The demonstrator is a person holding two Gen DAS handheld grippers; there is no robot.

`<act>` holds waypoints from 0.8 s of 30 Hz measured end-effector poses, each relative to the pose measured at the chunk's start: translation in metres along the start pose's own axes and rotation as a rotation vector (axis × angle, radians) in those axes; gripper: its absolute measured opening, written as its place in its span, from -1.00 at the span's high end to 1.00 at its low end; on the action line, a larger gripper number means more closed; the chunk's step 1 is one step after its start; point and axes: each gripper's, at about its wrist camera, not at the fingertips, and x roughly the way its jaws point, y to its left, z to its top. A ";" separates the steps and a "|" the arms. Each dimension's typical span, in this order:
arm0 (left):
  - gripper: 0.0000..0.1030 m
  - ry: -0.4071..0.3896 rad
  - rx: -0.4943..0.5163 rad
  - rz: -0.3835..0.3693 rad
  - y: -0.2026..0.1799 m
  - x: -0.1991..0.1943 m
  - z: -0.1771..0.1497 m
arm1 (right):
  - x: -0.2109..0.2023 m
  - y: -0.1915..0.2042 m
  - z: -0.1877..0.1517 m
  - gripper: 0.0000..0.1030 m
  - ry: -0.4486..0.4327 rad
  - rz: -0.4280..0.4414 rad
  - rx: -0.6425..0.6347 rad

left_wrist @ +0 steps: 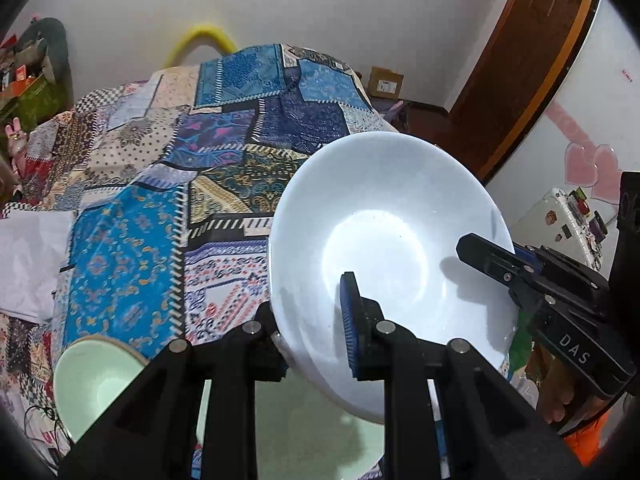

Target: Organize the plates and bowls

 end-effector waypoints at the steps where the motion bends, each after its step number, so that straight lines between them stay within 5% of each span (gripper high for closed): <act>1: 0.60 -0.004 -0.002 0.002 0.003 -0.005 -0.003 | -0.002 0.003 -0.001 0.71 -0.001 0.001 -0.002; 24: 0.60 -0.057 -0.130 0.087 0.109 -0.080 -0.066 | 0.023 0.115 -0.019 0.71 0.046 0.107 -0.095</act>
